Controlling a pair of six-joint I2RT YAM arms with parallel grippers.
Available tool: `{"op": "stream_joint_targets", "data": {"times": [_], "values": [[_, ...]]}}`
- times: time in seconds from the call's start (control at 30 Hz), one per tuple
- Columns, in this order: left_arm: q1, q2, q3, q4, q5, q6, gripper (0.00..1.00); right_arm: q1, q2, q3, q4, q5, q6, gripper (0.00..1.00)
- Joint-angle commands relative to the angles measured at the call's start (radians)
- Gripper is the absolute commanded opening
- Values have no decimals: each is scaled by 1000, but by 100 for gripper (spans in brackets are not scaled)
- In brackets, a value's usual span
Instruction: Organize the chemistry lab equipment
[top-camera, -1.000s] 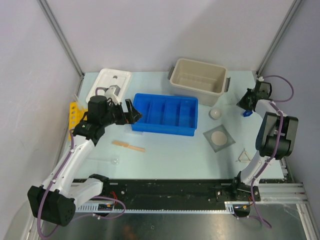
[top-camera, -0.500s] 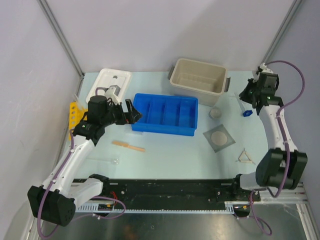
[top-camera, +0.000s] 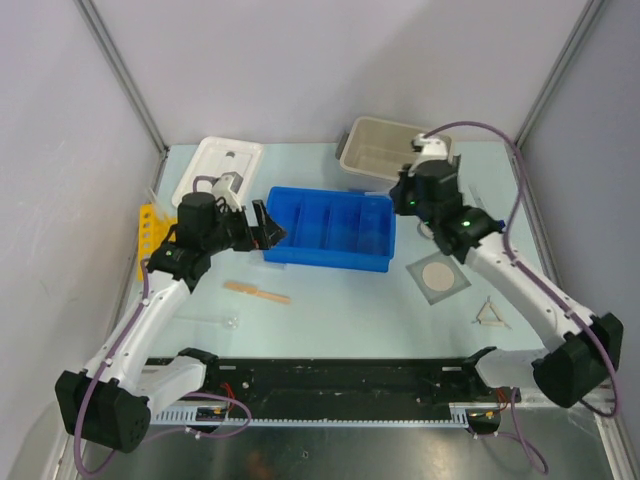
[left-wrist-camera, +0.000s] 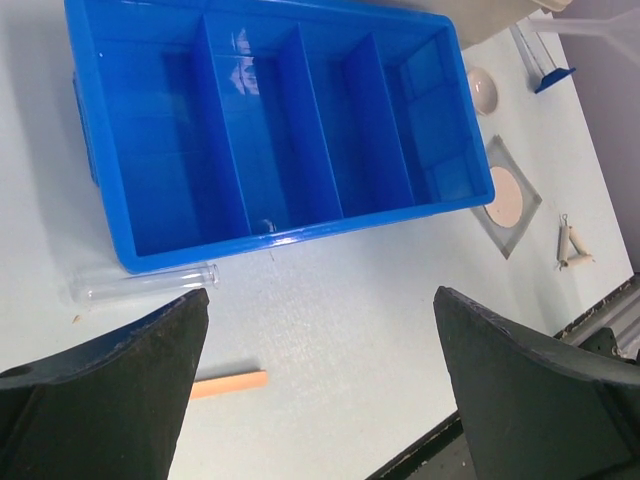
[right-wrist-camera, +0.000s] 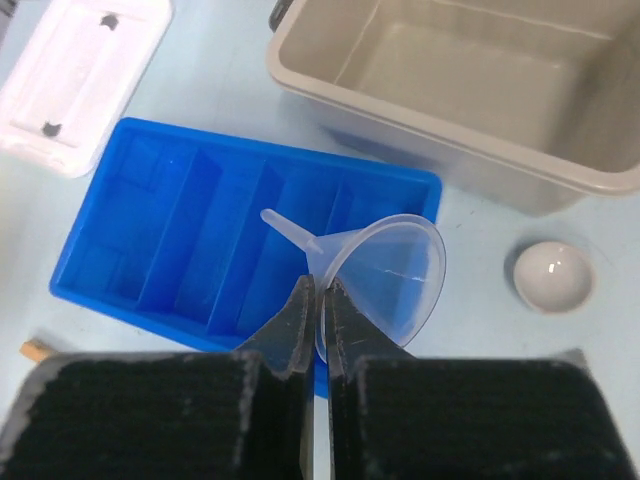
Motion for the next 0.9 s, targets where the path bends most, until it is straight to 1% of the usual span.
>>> {"op": "stream_joint_targets", "data": {"times": [0.0, 0.17, 0.33, 0.53, 0.87], "values": [[-9, -31, -5, 32, -2, -11, 99, 147, 89, -15, 162, 397, 26, 0], [-11, -43, -8, 32, -13, -8, 99, 236, 193, -14, 219, 602, -29, 0], [-15, -41, -7, 32, -6, -10, 99, 266, 275, -15, 210, 719, -11, 0], [-19, -45, -6, 32, -6, -10, 99, 299, 356, -15, 219, 771, -13, 0], [-24, -46, -6, 32, -6, -12, 99, 347, 498, -15, 239, 798, 30, 9]]}}
